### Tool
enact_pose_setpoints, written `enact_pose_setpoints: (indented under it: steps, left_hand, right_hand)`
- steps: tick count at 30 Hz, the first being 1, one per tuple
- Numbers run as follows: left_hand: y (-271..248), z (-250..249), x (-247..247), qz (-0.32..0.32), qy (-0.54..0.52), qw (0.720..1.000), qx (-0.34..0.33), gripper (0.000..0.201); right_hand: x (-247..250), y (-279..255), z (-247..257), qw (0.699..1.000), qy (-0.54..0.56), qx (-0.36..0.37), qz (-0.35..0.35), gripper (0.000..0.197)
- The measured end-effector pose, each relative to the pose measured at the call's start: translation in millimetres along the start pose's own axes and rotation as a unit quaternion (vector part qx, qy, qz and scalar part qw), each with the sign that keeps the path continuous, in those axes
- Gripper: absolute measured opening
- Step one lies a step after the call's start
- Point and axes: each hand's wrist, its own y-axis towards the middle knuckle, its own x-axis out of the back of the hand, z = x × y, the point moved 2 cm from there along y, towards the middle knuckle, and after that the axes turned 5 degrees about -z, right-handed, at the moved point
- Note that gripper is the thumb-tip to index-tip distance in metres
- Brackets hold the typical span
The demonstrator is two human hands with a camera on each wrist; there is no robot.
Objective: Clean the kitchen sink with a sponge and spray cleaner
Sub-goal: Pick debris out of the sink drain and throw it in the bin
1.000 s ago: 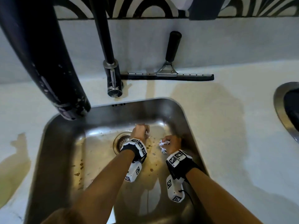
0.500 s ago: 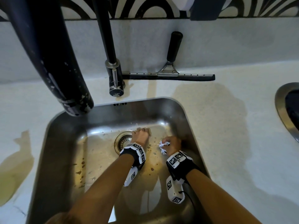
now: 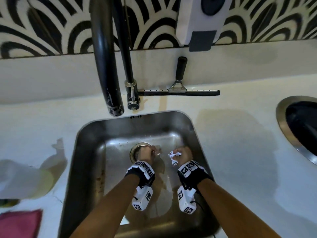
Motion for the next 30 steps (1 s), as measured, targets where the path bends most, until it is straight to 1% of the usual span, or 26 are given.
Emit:
enact_pose_setpoints:
  steps: [1, 2, 5, 7, 10, 13, 17, 20, 24, 30]
  left_hand:
    - [-8.6, -4.0, 3.4, 0.003, -0.001, 1.000, -0.001, 0.024]
    - [-15.8, -6.8, 5.3, 0.006, 0.001, 1.000, -0.004, 0.023]
    - [-34.9, -15.2, 14.0, 0.008, 0.003, 1.000, -0.019, 0.018]
    - [-52.5, -25.8, 25.9, 0.004, -0.007, 0.999, -0.034, 0.017]
    - [-79.4, -39.9, 39.8, -0.015, -0.030, 0.997, -0.074, 0.015]
    - [-106.7, -52.1, 48.6, -0.020, -0.054, 0.992, -0.111, 0.012]
    - [-147.5, -70.6, 56.5, -0.020, -0.059, 0.986, -0.156, 0.015]
    - [-180.9, -87.0, 59.2, -0.020, -0.065, 0.977, -0.200, 0.016]
    - [-219.6, -113.6, 47.6, -0.001, -0.050, 0.968, -0.246, 0.016]
    - [-274.7, -162.1, 8.7, 0.025, -0.020, 0.956, -0.293, 0.016]
  right_hand:
    - [2.6, -4.8, 2.6, 1.000, -0.011, 0.020, -0.010, 0.013]
    - [5.1, -13.2, 8.2, 1.000, -0.011, 0.026, -0.003, 0.006]
    - [14.2, -39.5, 22.3, 0.999, -0.017, 0.044, -0.005, 0.015]
    - [18.9, -54.8, 30.8, 0.998, -0.024, 0.059, -0.027, 0.017]
    - [30.4, -80.3, 40.6, 0.998, -0.033, 0.041, -0.029, 0.024]
    - [42.7, -103.5, 43.4, 0.995, -0.052, 0.055, -0.069, 0.023]
    - [58.6, -147.4, 46.8, 0.990, -0.049, 0.080, -0.108, 0.023]
    - [74.9, -188.0, 42.8, 0.983, -0.040, 0.092, -0.152, 0.022]
    - [102.8, -236.9, 22.0, 0.976, -0.031, 0.059, -0.209, 0.026]
    - [152.4, -294.6, -25.7, 0.965, -0.042, -0.002, -0.261, 0.028]
